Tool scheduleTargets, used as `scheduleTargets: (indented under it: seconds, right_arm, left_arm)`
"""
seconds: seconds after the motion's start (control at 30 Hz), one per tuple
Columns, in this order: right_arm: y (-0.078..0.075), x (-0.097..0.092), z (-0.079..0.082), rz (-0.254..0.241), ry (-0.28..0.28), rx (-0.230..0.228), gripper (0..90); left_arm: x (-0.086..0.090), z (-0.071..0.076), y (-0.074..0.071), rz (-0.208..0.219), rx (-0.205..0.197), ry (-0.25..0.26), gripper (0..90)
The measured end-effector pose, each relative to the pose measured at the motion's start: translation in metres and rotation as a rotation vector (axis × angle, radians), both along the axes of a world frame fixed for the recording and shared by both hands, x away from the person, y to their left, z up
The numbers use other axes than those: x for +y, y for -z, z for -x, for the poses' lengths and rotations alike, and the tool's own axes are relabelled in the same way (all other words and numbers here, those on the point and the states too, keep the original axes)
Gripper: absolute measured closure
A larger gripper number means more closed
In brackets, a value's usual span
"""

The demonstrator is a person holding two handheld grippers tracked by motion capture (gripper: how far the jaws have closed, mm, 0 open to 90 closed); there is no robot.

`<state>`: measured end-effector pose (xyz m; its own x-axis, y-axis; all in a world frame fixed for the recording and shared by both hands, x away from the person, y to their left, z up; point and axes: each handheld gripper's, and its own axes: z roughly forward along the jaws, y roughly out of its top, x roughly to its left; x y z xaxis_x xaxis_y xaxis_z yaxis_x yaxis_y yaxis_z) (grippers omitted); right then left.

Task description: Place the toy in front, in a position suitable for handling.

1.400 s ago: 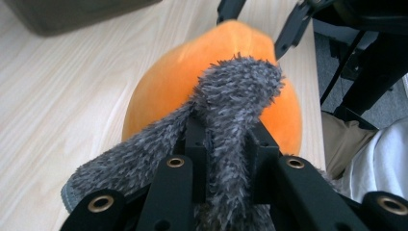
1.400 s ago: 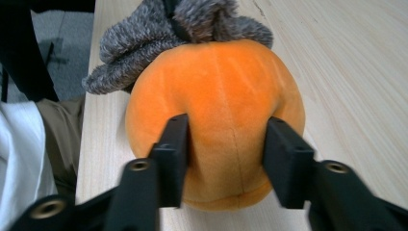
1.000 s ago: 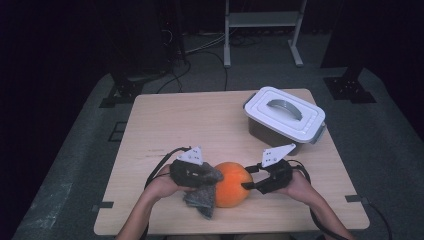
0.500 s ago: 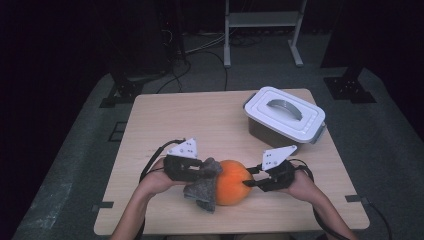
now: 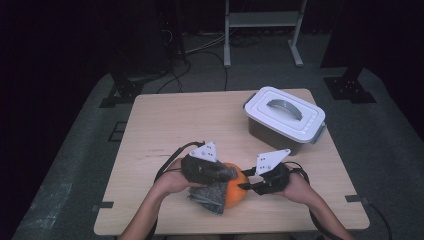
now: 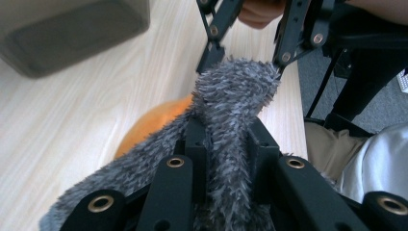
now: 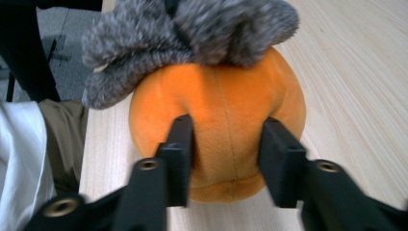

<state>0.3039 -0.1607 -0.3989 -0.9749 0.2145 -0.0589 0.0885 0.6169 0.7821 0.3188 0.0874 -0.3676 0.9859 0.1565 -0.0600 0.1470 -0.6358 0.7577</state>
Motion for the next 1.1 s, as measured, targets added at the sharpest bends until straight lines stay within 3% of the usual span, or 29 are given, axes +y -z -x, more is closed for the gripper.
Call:
scheduleTargets:
  seconds: [0.07,0.13,0.23,0.3,0.33,0.37,0.4,0.43,0.53,0.6,0.63,0.7,0.87,0.97,1.1]
  right_arm:
    - [0.0,-0.001,-0.002,-0.025,0.014,0.025,40.9]
    - [0.001,-0.002,-0.002,-0.027,0.023,0.025,36.3]
    - [0.005,-0.001,-0.003,-0.02,0.02,0.028,32.9]
    - [0.009,0.001,-0.004,-0.024,0.014,0.055,32.7]
    - [0.011,0.004,-0.006,-0.043,0.012,0.088,37.6]
    - [0.011,0.005,-0.006,-0.046,0.012,0.091,41.8]
    - [0.011,0.005,-0.005,-0.048,0.01,0.077,48.3]
    - [0.011,0.005,-0.005,-0.048,0.01,0.077,48.3]
    - [0.008,0.01,0.003,-0.016,-0.023,0.012,57.7]
    - [0.008,0.015,0.006,-0.014,-0.042,0.007,58.4]
    - [0.008,0.015,0.006,-0.014,-0.042,0.007,58.4]
    - [0.007,0.02,0.009,-0.003,-0.055,-0.005,60.1]
    - [0.012,0.012,0.005,-0.002,-0.044,0.004,63.6]
    - [0.013,0.01,0.003,-0.009,-0.039,0.018,63.8]
    - [0.013,0.009,0.001,-0.01,-0.031,0.027,63.9]
  left_arm:
    - [0.005,0.0,0.004,0.015,0.017,-0.008,75.5]
    - [0.008,0.0,0.005,0.022,0.019,-0.007,75.5]
    - [0.014,0.001,0.007,0.036,0.028,-0.007,75.5]
    - [0.017,0.001,0.008,0.037,0.029,-0.01,75.5]
    - [0.018,0.002,0.008,0.04,0.028,-0.013,75.4]
    - [0.019,0.003,0.008,0.05,0.022,-0.014,75.4]
    - [0.019,0.003,0.008,0.05,0.022,-0.014,75.4]
    - [0.019,0.005,0.006,0.058,0.018,-0.008,75.4]
    - [0.012,0.011,-0.005,0.061,-0.014,0.02,75.4]
    - [0.006,0.014,-0.012,0.057,-0.031,0.046,75.4]
    - [0.002,0.015,-0.014,0.045,-0.04,0.054,75.4]
    - [-0.006,0.016,-0.012,-0.028,-0.066,0.053,75.4]
    - [-0.002,0.01,-0.006,-0.029,-0.043,0.016,75.4]
    - [0.012,0.005,-0.001,-0.007,-0.02,-0.016,75.3]
    - [0.025,0.002,0.0,-0.011,-0.017,-0.047,75.3]
